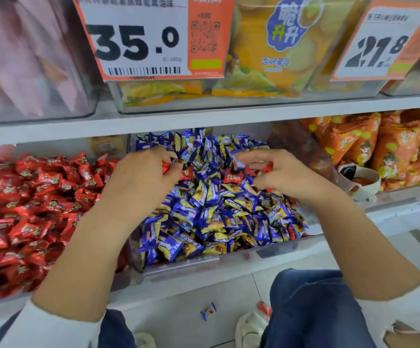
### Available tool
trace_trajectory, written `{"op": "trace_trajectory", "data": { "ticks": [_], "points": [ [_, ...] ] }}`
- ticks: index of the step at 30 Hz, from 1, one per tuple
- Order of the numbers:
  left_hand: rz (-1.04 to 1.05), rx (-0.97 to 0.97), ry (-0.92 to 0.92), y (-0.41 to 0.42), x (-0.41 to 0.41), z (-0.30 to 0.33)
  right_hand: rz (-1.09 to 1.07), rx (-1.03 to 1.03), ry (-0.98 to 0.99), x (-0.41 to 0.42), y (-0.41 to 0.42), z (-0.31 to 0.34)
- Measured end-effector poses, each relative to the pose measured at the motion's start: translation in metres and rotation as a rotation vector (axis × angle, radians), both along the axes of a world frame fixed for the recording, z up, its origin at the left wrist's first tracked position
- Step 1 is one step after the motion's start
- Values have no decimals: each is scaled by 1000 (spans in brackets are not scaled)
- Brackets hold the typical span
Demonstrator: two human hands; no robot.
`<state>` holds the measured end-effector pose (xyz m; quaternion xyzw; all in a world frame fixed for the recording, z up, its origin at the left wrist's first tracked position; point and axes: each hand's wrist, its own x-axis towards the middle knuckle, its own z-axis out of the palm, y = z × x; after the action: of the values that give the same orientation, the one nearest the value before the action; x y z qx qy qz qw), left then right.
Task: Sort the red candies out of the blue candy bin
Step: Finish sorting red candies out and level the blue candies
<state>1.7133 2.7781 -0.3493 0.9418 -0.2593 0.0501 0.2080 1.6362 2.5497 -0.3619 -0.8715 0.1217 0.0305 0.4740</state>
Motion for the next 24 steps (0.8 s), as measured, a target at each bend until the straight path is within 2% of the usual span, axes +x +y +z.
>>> {"op": "trace_trajectory", "data": {
  "ticks": [4,7,11,13,17,24],
  "points": [
    [1,-33,19,3,6,-1,-81,-79,-44,-12,-14,-6],
    [-103,-22,66,-8,1,-5,-111,-135,9,-14,-12,-12],
    [-174,89,51,-30,-6,-19,-169,-446,-100,-8,-11,-15],
    [-150,156,47,-33,-5,-28,-208,-527,-90,-5,-15,-19],
    [-104,228,49,-33,-1,-33,-92,-476,83,5,-13,-36],
    [-38,279,-32,-32,-4,-27,-135,-532,64,18,-12,-49]
  ]
}}
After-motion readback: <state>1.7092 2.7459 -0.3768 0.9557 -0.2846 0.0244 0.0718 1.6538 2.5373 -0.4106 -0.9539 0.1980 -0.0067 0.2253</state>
